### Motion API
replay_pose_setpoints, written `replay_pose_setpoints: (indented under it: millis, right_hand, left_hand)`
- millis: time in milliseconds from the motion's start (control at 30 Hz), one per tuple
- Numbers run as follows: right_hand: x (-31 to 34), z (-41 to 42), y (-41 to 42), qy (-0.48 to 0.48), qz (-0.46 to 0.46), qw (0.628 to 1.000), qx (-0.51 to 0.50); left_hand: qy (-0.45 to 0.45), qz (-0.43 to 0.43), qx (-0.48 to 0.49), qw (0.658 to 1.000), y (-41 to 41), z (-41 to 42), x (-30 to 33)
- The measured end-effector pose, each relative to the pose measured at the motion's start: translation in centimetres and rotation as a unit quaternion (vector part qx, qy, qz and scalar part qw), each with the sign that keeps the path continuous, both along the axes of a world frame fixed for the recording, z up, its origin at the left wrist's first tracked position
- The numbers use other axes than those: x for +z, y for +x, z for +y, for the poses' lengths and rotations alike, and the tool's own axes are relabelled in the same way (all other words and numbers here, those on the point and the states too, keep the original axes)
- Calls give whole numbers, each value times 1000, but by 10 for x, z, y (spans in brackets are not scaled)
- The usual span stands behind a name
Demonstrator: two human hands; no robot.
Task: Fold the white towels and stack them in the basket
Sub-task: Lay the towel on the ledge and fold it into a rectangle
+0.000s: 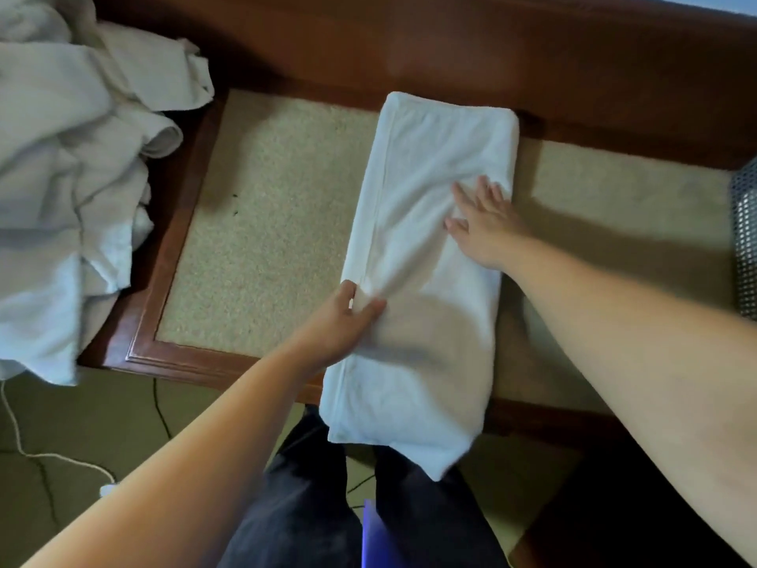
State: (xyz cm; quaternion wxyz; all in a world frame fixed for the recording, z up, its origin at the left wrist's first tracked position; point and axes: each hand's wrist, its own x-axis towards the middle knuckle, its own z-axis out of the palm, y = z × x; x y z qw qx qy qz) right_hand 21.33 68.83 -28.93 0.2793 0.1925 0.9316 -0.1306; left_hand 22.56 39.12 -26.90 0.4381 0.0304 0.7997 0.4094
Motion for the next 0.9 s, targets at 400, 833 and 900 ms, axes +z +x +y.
replay_pose_setpoints:
  millis: [400,833,900]
  right_hand:
    - [-8,1,-1,21,-15,1000,14]
    - [-9,-12,7,29,37,998,-33]
    - [-10,-17,3,38,74,996,-30]
  left_hand:
    - [-179,25,-82,980,59,-41,-4]
    - [-154,368,-159,903,30,74,-7]
    - [-158,346,-227,897,21,96,-24]
